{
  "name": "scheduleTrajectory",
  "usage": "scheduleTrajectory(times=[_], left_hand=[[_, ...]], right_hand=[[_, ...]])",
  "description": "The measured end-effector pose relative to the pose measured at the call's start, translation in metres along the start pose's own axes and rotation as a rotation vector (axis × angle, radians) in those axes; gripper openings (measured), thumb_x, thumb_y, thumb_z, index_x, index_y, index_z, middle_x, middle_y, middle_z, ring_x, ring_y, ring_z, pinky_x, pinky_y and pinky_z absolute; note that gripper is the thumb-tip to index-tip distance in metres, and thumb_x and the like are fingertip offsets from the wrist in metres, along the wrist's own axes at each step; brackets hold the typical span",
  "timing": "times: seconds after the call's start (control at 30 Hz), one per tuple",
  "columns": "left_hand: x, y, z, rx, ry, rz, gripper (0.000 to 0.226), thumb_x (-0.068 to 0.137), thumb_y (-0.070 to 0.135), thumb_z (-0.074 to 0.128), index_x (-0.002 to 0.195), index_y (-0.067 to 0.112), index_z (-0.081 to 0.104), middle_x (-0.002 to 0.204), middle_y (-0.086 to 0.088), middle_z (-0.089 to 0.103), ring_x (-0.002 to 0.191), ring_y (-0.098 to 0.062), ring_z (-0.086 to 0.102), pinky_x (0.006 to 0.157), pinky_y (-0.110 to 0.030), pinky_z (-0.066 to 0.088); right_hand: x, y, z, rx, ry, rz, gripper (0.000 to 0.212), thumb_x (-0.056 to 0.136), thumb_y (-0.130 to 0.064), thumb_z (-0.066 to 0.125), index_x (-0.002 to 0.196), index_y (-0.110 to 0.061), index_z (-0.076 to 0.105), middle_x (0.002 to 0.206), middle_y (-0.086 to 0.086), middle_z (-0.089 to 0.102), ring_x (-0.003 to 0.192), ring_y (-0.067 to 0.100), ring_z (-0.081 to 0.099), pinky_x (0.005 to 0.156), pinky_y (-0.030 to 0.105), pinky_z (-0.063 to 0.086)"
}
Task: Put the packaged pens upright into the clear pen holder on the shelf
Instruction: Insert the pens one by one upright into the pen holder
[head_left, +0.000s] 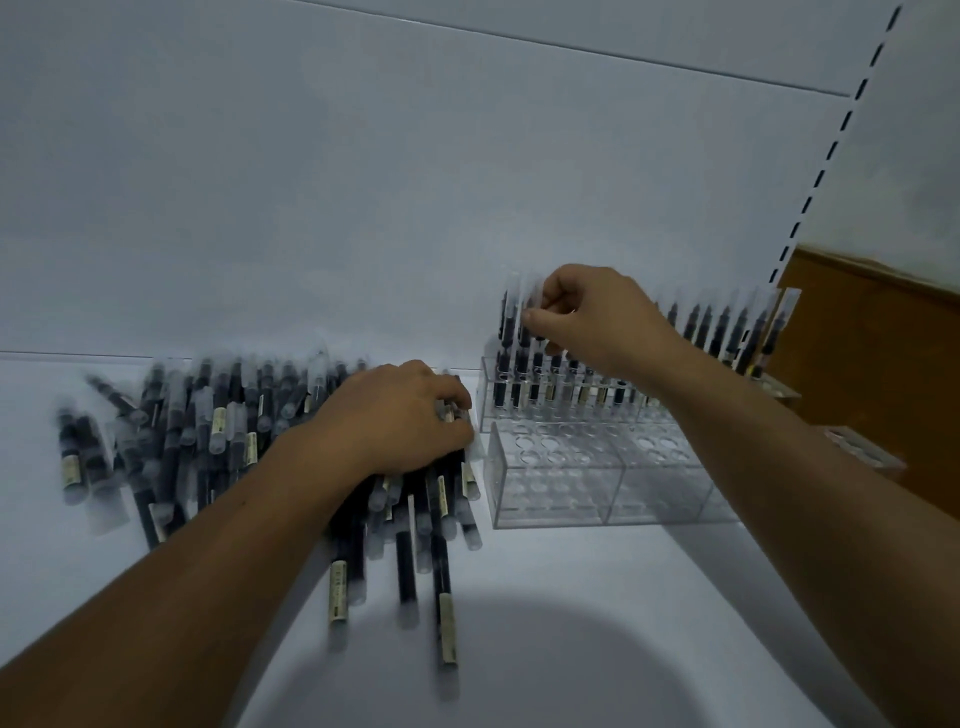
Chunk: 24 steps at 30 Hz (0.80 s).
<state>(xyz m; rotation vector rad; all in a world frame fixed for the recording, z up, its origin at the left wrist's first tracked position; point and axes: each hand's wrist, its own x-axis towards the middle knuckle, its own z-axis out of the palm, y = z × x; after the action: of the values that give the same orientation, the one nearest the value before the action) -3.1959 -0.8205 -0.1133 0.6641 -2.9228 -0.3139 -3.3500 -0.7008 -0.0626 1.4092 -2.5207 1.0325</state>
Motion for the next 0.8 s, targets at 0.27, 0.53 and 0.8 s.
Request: scheduleTrajectory(times=[0.27, 0.53, 0.8], left_hand=[[-0.004, -0.01, -0.009, -0.041, 0.035, -0.099, 0.027, 0.085, 0.047, 0.06, 0.111, 0.04, 0.063, 0.122, 0.009, 0.059, 0.108, -0.017, 0.055, 0.09, -0.029, 0.039], [0.001, -0.014, -0.01, -0.235, 0.192, -0.155, 0.032, 0.089, 0.032, 0.064, 0.12, 0.026, 0.065, 0.118, 0.001, 0.063, 0.105, -0.018, 0.058, 0.087, -0.026, 0.044], [0.007, -0.03, -0.018, -0.77, 0.463, -0.155, 0.052, 0.087, -0.002, 0.059, 0.134, 0.02, 0.054, 0.138, 0.001, 0.053, 0.109, -0.01, 0.061, 0.089, -0.031, 0.054]], right_hand=[[-0.009, -0.009, -0.009, -0.254, -0.048, 0.006, 0.022, 0.089, -0.043, 0.067, 0.078, -0.024, 0.063, 0.075, -0.008, 0.064, 0.07, 0.009, 0.06, 0.062, 0.025, 0.044], [-0.025, -0.047, 0.015, -0.305, -0.233, -0.143, 0.015, 0.087, -0.046, 0.065, 0.088, -0.031, 0.069, 0.089, -0.012, 0.07, 0.084, 0.008, 0.064, 0.08, 0.032, 0.054], [-0.022, -0.065, 0.058, -0.544, -0.403, -0.227, 0.031, 0.089, -0.05, 0.059, 0.107, -0.025, 0.068, 0.098, -0.001, 0.068, 0.089, 0.02, 0.062, 0.069, 0.03, 0.046]])
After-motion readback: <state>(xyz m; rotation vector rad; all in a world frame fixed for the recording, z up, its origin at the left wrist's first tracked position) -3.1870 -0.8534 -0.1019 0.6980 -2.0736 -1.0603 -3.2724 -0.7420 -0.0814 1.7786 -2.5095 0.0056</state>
